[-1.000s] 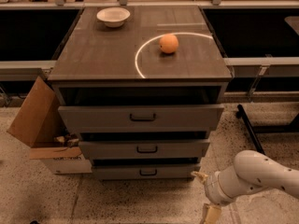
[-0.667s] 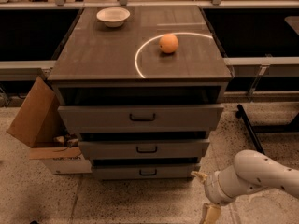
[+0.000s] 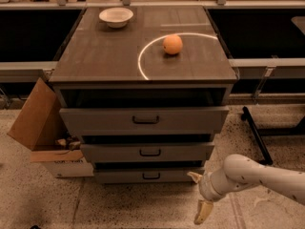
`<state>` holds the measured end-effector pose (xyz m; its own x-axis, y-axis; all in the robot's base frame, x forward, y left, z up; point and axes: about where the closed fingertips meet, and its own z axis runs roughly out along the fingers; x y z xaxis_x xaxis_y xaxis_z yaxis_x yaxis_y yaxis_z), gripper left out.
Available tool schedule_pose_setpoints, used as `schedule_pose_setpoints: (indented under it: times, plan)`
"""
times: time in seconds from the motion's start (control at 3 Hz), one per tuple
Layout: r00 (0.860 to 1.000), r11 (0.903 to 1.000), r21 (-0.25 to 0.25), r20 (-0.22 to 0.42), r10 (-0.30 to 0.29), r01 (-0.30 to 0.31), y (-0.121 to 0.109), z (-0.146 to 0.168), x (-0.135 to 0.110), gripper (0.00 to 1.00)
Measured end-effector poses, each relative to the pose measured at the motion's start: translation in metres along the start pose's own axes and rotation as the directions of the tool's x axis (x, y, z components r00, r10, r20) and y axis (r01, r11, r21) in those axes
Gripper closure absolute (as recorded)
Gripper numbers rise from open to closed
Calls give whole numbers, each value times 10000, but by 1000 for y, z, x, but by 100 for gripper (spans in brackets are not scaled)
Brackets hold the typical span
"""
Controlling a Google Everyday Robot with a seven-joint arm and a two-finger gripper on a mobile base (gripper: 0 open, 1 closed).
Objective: Open bottom drawer
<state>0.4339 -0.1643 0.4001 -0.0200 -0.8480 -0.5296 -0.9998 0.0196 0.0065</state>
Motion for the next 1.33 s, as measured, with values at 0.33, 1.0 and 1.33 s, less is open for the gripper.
schedule_pose_setpoints:
  times: [0.33, 1.0, 1.33]
  plan:
    - [9992, 9994, 232, 298, -275, 268, -37, 53, 33, 0]
    - [9943, 9987, 438, 1048, 195, -242, -76, 126, 71, 0]
    - [9934, 9958, 852, 1064, -425, 335, -97, 142, 78, 0]
